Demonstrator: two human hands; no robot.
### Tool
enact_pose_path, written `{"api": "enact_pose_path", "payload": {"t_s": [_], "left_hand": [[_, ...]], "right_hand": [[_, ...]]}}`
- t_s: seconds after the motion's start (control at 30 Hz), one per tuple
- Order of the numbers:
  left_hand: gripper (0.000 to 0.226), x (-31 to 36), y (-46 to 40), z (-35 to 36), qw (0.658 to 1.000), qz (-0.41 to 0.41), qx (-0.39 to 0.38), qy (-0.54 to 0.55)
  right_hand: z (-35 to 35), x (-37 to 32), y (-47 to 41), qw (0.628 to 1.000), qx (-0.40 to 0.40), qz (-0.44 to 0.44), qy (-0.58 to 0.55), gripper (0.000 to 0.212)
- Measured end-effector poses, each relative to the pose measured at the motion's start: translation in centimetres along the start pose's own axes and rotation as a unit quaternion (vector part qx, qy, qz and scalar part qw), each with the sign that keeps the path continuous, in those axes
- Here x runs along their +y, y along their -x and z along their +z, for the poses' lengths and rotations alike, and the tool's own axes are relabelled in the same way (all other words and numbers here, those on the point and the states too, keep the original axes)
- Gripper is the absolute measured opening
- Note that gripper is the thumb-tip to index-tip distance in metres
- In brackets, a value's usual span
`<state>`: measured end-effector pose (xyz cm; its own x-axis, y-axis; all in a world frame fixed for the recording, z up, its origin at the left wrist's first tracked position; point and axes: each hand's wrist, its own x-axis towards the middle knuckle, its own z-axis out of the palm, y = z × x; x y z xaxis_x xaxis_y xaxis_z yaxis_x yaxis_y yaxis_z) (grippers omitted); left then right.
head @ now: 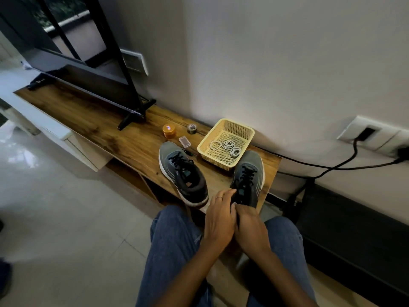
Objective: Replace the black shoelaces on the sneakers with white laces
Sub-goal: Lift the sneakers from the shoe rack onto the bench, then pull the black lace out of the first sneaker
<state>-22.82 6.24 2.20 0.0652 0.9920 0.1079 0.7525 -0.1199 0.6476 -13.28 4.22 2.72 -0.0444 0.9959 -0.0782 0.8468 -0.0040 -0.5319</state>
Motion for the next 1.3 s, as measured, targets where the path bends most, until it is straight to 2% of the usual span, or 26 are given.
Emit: {"api": "enact_pose_path", "payload": {"t_s": [0.17, 0.3, 0.6, 0.97, 1.07, 1.17, 1.3], "left_hand": [[0.048, 1.0, 0.7, 0.4, 0.996, -0.035, -0.076, -0.008], [0.045, 1.3, 1.4, 0.9, 0.994, -0.068, -0.09, 0.006], [0.044, 1.3, 1.6, 0.9, 0.992, -0.092, -0.079, 0.041], [0.042, -0.1, -0.7, 1.3, 0.992, -0.089, -0.046, 0.075], [0.041, 0.0, -3.0, 0.8, 0.99, -0.097, -0.002, 0.104], [0.039, -0.4, -5.8, 0.7, 0.99, -0.106, -0.009, 0.094], [0.025, -1.5, -7.7, 0.5, 0.99, -0.102, -0.015, 0.098]], "right_hand": [[-2.4, 1.2, 1.2, 1.0, -0.002, -0.011, 0.002, 0.032], [-3.4, 1.3, 1.6, 1.0, -0.022, -0.019, 0.003, 0.031], [-3.1, 1.8, 1.9, 0.998, -0.038, -0.042, -0.003, 0.04], [-2.3, 2.5, 1.1, 0.999, 0.014, -0.013, -0.051, 0.032], [-2.6, 2.7, 0.7, 0.998, 0.005, -0.002, -0.055, 0.029], [-3.0, 3.1, -0.1, 0.998, -0.003, 0.003, -0.057, 0.026], [-3.3, 3.5, -2.0, 0.991, 0.074, 0.023, -0.11, 0.021]]}}
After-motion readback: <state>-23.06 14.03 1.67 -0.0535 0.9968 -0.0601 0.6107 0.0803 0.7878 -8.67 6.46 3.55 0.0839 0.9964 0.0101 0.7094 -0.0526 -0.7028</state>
